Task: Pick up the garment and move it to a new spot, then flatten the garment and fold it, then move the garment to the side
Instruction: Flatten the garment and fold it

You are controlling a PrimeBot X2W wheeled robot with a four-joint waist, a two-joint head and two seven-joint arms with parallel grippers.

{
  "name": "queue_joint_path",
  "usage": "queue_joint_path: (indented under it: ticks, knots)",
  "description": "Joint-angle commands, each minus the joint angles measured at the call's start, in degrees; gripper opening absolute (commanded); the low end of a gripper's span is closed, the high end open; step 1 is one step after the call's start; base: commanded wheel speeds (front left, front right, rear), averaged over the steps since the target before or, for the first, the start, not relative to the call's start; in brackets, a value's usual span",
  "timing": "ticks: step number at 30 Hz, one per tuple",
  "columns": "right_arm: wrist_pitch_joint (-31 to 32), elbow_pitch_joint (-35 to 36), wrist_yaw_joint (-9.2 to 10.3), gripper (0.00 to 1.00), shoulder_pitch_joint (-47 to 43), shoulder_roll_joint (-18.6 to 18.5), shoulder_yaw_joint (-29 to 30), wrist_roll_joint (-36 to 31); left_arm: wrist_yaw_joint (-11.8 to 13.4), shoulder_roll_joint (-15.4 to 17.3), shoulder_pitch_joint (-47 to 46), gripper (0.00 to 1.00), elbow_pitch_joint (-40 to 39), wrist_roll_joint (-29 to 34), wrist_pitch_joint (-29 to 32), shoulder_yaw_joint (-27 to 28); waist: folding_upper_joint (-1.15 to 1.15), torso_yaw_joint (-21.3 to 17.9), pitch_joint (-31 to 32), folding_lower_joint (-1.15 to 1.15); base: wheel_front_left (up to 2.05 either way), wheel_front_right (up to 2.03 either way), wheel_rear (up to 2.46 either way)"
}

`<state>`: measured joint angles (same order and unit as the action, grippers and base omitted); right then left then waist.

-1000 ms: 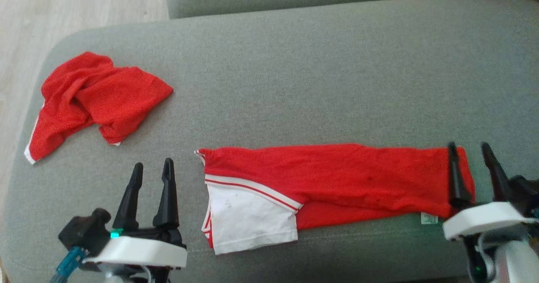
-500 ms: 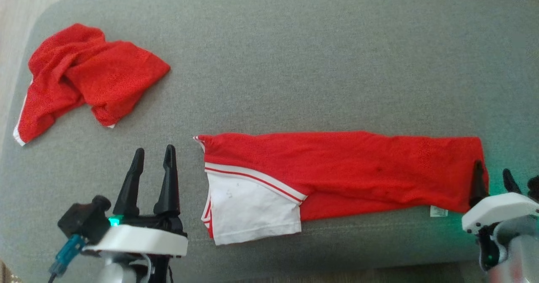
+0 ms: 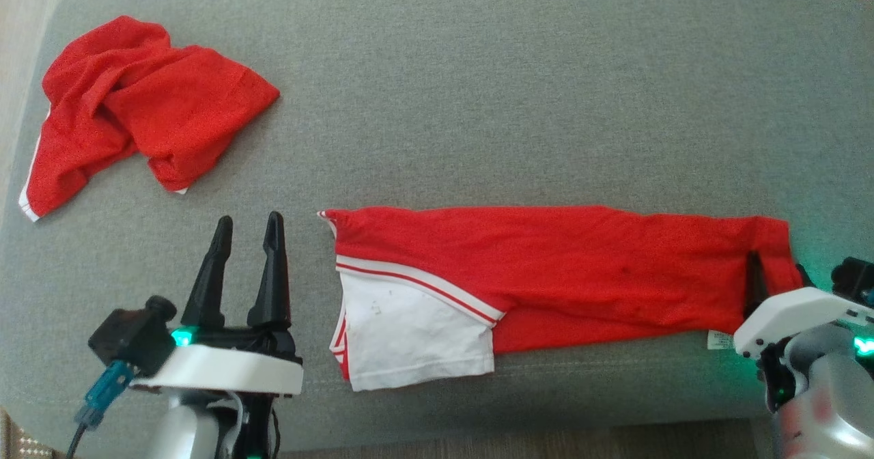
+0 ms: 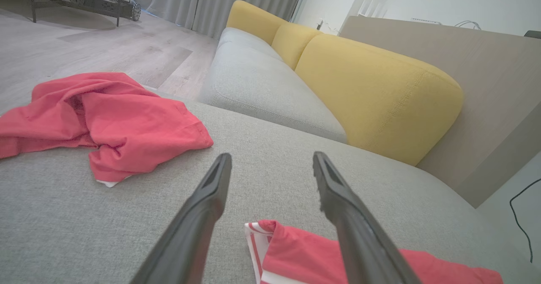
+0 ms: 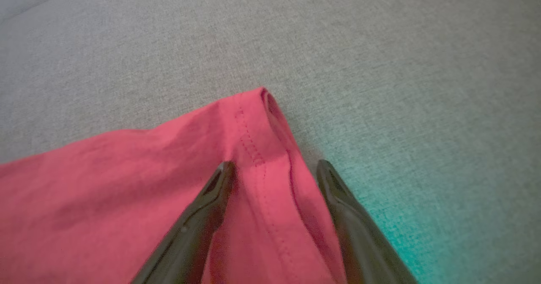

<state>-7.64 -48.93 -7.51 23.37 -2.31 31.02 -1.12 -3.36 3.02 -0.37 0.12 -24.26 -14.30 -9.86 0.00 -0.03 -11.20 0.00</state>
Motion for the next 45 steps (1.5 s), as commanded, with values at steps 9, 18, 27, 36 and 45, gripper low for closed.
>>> queue_joint_path:
  ticks: [9, 18, 27, 36, 45]
  knots:
    - [0.18, -7.97, 0.02, 0.0, 4.31, -0.57, -3.31, 1.15, -0.44, -0.14, -2.76, 1.0, -1.47, 0.92, -0.7, 2.75, 0.0, 0.1, -0.18, 0.0, 0.0, 0.0, 0.0]
    - [-1.02, -3.79, 0.02, 0.0, 5.81, -0.57, -0.73, -4.08, -0.01, -0.14, -2.73, 1.0, -1.55, 0.46, -0.7, 2.19, 0.0, -0.28, 1.25, 0.0, 0.0, 0.0, 0.0]
    - [5.33, 8.44, 0.02, 0.0, 6.28, -0.6, 5.52, -11.9, 0.82, -0.14, -1.91, 1.0, -1.75, -0.52, -0.7, 0.89, 0.0, 0.48, 2.34, 0.0, 0.0, 0.0, 0.0]
    - [14.58, 19.07, 0.02, 0.0, 4.79, -0.66, 5.81, -14.61, 1.46, -0.14, -1.05, 1.0, -1.78, -1.25, -0.7, 0.85, 0.0, 1.17, 3.91, 0.0, 0.0, 0.0, 0.0]
    - [22.37, 26.84, 0.02, 0.0, -2.17, -0.58, -9.24, -1.7, 2.39, -0.14, 1.07, 1.0, -1.5, -1.62, -0.7, 0.44, 0.0, -0.15, 7.46, 0.0, 0.0, 0.0, 0.0]
